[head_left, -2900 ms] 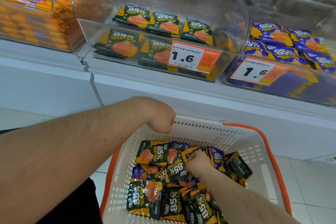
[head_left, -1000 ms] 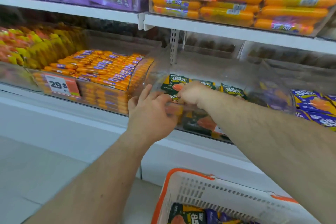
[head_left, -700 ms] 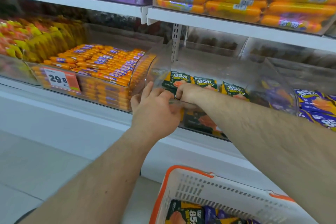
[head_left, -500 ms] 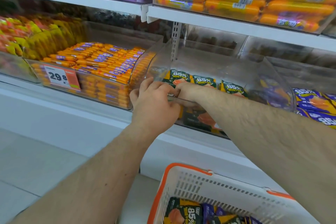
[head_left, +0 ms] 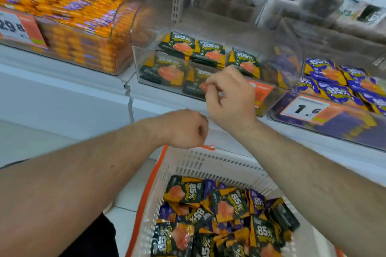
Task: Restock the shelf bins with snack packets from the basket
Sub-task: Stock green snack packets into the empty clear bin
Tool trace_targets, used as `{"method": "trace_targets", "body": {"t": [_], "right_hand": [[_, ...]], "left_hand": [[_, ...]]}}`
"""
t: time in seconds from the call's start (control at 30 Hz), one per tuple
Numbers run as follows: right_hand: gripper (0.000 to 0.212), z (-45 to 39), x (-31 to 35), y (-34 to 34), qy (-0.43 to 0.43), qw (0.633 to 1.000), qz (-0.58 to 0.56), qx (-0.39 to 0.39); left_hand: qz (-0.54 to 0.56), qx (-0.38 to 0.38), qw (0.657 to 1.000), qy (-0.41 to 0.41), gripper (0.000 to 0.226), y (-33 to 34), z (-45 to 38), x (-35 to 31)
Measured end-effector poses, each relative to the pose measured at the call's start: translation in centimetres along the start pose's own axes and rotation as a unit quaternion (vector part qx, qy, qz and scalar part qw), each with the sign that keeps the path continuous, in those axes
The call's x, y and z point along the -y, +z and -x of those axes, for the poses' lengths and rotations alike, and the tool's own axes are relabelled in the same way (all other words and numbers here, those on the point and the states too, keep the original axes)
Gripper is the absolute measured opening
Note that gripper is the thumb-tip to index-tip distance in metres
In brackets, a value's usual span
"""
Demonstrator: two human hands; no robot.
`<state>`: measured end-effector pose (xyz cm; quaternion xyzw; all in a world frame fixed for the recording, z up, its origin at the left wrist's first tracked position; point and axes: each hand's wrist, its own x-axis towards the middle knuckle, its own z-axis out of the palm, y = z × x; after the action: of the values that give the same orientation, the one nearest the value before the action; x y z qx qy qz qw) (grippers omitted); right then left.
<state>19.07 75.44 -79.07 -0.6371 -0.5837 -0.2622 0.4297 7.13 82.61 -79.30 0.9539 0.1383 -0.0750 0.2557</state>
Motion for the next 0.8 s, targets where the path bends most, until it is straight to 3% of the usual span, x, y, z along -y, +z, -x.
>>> {"method": "trace_targets", "body": {"t": [0.1,0.17,0.23,0.3,0.33,0.4,0.47,0.7,0.8], "right_hand": [[0.016,7.6,-1.7,0.0,0.063,0.995,-0.004,0.074],[0.012,12.2,-1.7,0.5,0.212,0.959,-0.005,0.19],[0.014,16.7,-2.0,1.7,0.433,0.839,-0.032,0.328],[0.013,20.8,-2.4,3.1,0.614,0.686,-0.061,0.386],[0.007,22.4,-2.4,3.6,0.691,0.609,-0.071,0.381],[0.016,25.1,-2.1,4.3,0.82,0.466,-0.112,0.313],[0.024,27.0,-1.4,5.0,0.88,0.384,-0.153,0.236],[0.021,27.7,-0.8,7.0,0.916,0.289,-0.267,0.078],[0.015,27.9,-1.1,7.5,0.919,0.3,-0.256,0.028]], "left_hand": [[-0.063,0.155,0.985,-0.028,0.019,2.4,-0.9,-0.3],[-0.091,0.207,0.973,-0.038,0.023,3.2,-1.1,-0.5],[-0.106,0.23,0.967,-0.041,0.027,3.7,-1.3,-0.6],[-0.111,0.232,0.965,-0.049,0.029,3.9,-1.6,-0.6],[-0.113,0.228,0.965,-0.055,0.031,3.9,-1.7,-0.6],[-0.117,0.222,0.966,-0.061,0.033,4.0,-2.0,-0.5],[-0.125,0.226,0.964,-0.062,0.034,4.2,-2.3,-0.5],[-0.134,0.238,0.959,-0.074,0.035,4.6,-3.2,-0.9],[-0.137,0.24,0.958,-0.077,0.037,4.6,-3.4,-1.2]]}}
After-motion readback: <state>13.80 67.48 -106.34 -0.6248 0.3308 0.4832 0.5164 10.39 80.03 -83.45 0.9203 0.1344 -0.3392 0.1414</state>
